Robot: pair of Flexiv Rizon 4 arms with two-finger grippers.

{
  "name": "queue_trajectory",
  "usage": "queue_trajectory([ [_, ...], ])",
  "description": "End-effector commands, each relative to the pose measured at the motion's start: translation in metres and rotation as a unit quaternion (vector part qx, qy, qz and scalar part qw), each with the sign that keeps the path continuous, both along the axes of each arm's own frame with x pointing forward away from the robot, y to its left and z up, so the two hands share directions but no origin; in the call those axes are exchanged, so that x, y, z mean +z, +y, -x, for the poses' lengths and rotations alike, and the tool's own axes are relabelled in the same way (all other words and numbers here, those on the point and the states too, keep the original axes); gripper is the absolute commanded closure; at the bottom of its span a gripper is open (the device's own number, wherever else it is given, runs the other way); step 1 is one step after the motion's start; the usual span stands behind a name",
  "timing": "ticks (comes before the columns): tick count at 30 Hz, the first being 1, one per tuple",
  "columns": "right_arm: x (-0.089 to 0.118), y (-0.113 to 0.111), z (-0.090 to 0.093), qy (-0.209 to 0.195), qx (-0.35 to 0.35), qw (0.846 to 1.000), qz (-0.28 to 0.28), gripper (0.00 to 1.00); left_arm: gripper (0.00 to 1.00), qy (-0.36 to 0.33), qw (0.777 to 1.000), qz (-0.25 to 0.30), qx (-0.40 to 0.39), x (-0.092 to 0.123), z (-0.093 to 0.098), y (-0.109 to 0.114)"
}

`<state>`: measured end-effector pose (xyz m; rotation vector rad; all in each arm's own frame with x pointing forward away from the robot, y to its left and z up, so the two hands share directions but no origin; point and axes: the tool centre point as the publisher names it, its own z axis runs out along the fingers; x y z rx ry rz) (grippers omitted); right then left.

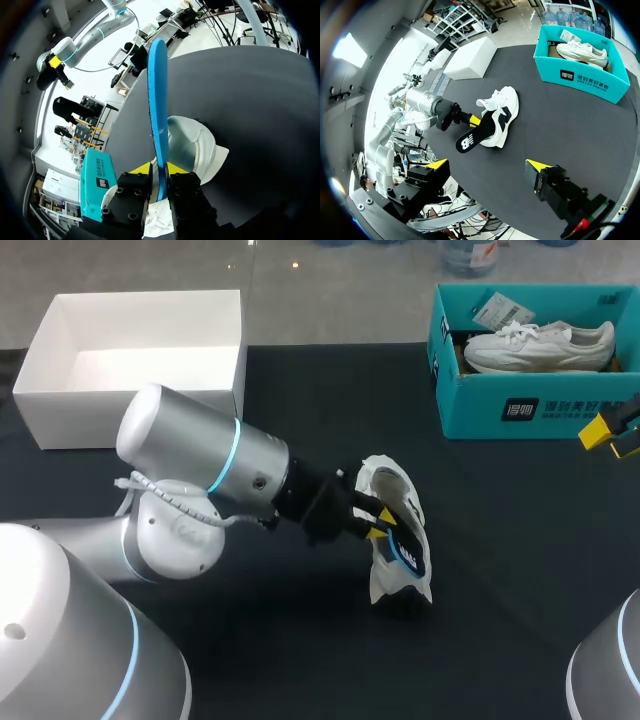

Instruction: Take the shoe out of the shoebox, open the shoe tongue, remove and reinsert the insole, then place the shoe into the shoebox

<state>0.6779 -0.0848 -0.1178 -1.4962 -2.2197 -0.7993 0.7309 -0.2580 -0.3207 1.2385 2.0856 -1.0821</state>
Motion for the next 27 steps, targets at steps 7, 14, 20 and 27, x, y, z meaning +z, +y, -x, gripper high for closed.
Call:
queue_trajectory([
  [7,0.000,0.000,-0.001,0.001,0.000,1.000,0.001,0.00,0.85,-0.005,1.000,-0.010,-0.007,-0.007,0.004,-0.006],
  [14,0.000,0.000,-0.001,0.001,0.000,1.000,0.001,0.00,1.00,-0.008,1.000,-0.013,-0.005,-0.007,0.003,-0.008],
  [20,0.000,0.000,-0.001,0.001,0.000,1.000,0.001,0.00,1.00,-0.008,1.000,-0.013,-0.005,-0.009,0.003,-0.009],
  [27,0.000,0.000,-0.001,0.001,0.000,1.000,0.001,0.00,1.00,-0.013,1.000,-0.025,0.001,-0.018,-0.005,-0.005],
])
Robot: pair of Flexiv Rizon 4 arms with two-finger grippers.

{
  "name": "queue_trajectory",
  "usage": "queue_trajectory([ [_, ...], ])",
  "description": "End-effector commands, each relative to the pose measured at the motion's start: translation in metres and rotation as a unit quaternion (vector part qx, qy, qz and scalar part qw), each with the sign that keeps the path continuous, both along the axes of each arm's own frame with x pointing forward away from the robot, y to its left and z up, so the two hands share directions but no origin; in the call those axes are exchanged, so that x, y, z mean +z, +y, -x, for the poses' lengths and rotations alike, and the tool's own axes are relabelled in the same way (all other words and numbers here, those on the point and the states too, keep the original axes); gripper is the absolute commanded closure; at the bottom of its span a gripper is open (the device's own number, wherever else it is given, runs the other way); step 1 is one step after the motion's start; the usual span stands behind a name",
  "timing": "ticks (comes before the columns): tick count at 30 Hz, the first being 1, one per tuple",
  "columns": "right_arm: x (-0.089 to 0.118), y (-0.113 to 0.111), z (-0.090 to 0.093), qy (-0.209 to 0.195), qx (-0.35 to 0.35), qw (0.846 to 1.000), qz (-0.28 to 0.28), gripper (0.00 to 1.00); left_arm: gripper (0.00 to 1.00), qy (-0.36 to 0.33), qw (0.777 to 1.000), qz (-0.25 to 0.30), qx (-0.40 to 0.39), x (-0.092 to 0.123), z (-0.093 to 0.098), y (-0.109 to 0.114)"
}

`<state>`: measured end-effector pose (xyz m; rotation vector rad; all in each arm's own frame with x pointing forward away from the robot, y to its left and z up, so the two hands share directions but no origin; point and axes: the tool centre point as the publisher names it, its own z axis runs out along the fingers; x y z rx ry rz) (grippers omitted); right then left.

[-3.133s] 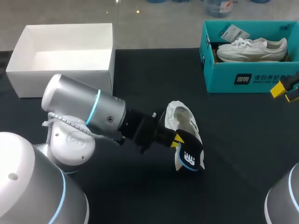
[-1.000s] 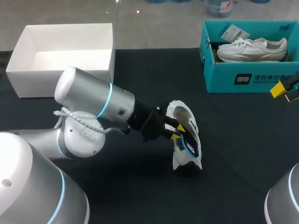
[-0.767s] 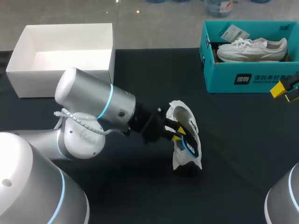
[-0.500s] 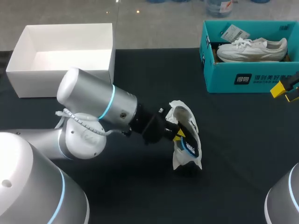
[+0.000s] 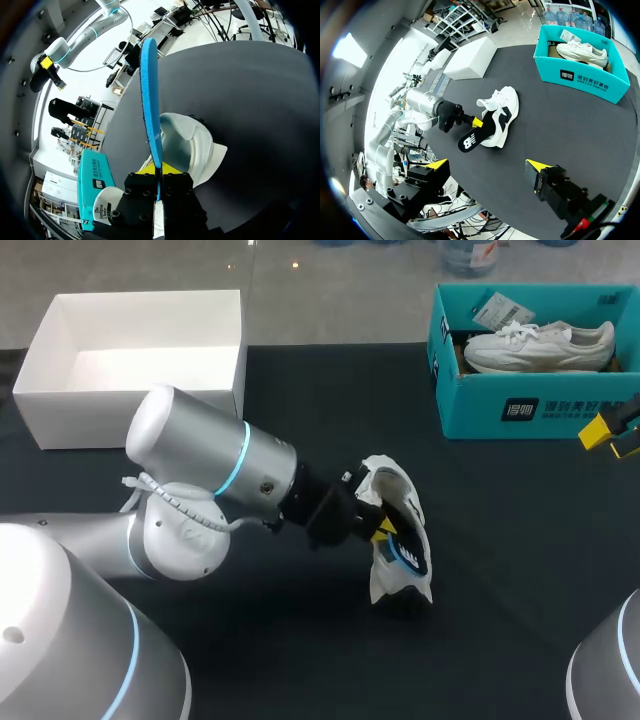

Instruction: Take the shoe out of the shoebox, open the shoe tongue, remove and reinsert the insole, then place the shoe into the shoebox

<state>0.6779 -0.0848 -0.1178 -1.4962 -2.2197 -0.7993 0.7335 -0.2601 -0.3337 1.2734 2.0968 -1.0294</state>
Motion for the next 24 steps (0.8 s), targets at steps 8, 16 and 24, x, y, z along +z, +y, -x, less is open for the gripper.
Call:
queue_trajectory([
  [8,0.000,0.000,-0.001,0.001,0.000,1.000,0.001,0.00,1.00,-0.008,1.000,-0.017,0.014,-0.013,-0.014,-0.001],
  [16,0.000,0.000,-0.001,0.001,0.000,1.000,0.001,0.00,1.00,-0.008,1.000,-0.019,0.020,-0.013,-0.014,0.002],
  [24,0.000,0.000,-0.001,0.001,0.000,1.000,0.001,0.00,0.85,-0.007,1.000,-0.010,0.018,-0.003,-0.005,0.004],
])
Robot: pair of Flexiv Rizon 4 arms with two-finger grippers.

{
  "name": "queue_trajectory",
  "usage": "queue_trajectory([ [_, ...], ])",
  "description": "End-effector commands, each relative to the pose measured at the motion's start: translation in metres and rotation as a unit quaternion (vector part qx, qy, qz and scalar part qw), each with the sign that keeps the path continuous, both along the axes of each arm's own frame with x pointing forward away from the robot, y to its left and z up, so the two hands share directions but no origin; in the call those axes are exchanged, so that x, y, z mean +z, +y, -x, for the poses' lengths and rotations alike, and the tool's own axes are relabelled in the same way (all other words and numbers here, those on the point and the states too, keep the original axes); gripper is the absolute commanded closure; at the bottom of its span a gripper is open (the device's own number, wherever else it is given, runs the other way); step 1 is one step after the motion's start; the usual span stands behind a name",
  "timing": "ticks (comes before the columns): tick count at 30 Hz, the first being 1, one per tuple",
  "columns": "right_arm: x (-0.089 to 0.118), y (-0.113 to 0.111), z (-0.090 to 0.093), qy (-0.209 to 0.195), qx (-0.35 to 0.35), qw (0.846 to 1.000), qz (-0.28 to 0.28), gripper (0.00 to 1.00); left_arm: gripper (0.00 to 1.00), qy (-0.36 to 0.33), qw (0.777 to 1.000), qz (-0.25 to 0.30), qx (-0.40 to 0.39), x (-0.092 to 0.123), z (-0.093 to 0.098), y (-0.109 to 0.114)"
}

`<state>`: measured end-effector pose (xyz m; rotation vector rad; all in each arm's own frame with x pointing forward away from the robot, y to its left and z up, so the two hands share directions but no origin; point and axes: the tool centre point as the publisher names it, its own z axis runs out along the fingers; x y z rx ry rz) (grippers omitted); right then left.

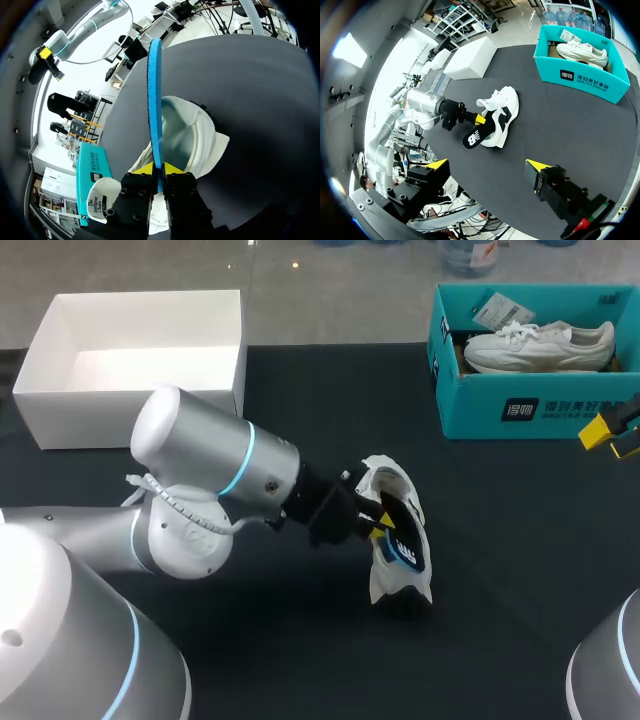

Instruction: Take the shoe out of the shoebox, open the shoe tongue, remove and reinsert the insole, then place the shoe into the shoebox

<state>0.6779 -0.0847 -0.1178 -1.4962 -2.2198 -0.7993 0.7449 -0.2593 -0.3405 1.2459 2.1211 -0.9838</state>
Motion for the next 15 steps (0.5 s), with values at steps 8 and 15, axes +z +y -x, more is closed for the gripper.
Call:
queue_trajectory([
  [8,-0.0004,0.0003,-0.0013,0.001,0.000,1.000,0.001,0.00,0.89,0.001,1.000,0.008,-0.006,0.0058,0.0143,-0.0022],
  [15,-0.0004,0.0003,-0.0013,0.001,0.000,1.000,0.001,0.00,1.00,-0.002,1.000,0.009,-0.016,0.0060,0.0170,-0.0059],
])
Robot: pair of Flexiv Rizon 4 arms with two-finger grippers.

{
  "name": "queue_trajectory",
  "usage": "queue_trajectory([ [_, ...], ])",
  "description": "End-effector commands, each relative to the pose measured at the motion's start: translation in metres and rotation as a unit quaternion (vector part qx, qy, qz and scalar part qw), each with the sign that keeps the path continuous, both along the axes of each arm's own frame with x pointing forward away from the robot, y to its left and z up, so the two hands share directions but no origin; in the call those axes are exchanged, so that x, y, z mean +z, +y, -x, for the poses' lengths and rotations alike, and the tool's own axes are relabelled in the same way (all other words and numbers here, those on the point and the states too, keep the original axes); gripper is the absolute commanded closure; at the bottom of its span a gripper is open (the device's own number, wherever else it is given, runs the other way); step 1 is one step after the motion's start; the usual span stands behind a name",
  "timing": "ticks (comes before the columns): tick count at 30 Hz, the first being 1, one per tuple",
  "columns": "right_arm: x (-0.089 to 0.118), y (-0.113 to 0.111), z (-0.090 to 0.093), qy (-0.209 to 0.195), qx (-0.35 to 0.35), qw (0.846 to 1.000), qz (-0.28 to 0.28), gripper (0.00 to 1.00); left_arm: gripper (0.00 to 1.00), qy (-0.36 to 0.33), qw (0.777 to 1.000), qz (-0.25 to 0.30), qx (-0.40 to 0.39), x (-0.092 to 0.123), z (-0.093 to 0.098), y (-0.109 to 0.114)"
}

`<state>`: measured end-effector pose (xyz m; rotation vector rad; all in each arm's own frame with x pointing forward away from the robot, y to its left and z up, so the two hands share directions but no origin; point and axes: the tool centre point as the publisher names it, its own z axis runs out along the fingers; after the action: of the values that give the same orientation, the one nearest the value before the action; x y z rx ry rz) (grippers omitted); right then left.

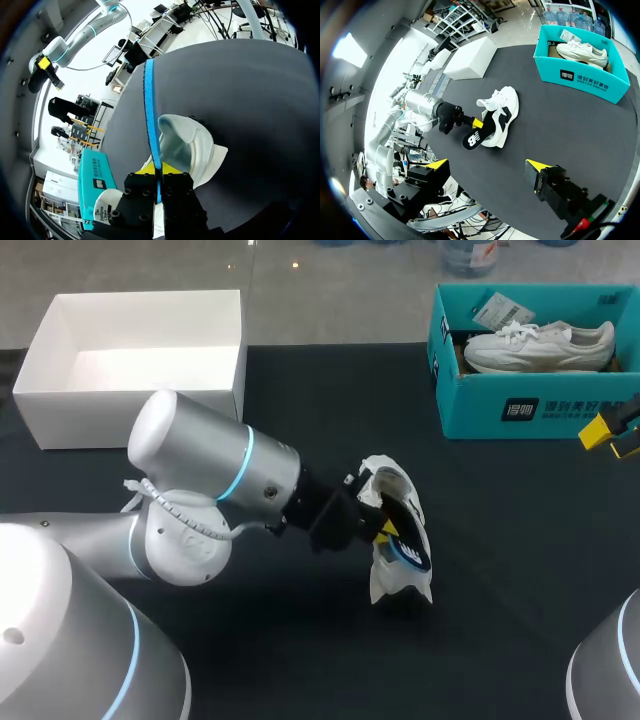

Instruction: Take the shoe out of the shoebox, open the shoe tongue, remove and reinsert the insole, then place the shoe into the shoebox

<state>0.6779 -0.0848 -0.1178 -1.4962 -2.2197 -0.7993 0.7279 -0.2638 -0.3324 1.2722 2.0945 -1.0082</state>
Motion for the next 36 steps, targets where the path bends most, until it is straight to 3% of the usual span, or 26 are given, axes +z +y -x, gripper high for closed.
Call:
queue_trajectory([
  [1,0.000,0.000,-0.001,0.001,0.000,1.000,0.001,0.00,1.00,-0.001,1.000,0.000,-0.003,-0.003,-0.001,-0.001],
  [12,0.000,0.000,-0.001,0.001,0.000,1.000,0.001,0.00,1.00,-0.021,0.999,-0.024,0.003,-0.019,-0.022,0.001],
  [19,0.000,0.000,-0.001,0.001,0.000,1.000,0.001,0.00,1.00,-0.015,0.999,-0.030,0.004,-0.028,-0.023,0.000],
  [27,0.000,0.000,-0.001,0.001,0.000,1.000,0.001,0.00,1.00,-0.013,1.000,-0.026,0.008,-0.022,-0.021,0.005],
  [28,0.000,0.000,-0.001,0.001,0.000,1.000,0.001,0.00,0.98,-0.014,1.000,-0.025,0.009,-0.019,-0.020,0.005],
  [29,0.000,0.000,-0.001,0.001,0.000,1.000,0.001,0.00,0.84,-0.014,1.000,-0.021,0.010,-0.017,-0.020,0.006],
  [30,0.000,0.000,-0.001,0.001,0.000,1.000,0.001,0.00,0.82,-0.015,1.000,-0.018,0.012,-0.015,-0.018,0.006],
  [36,0.000,0.000,-0.001,0.001,0.000,1.000,0.001,0.00,0.79,-0.013,1.000,-0.006,0.012,-0.003,-0.009,0.006],
])
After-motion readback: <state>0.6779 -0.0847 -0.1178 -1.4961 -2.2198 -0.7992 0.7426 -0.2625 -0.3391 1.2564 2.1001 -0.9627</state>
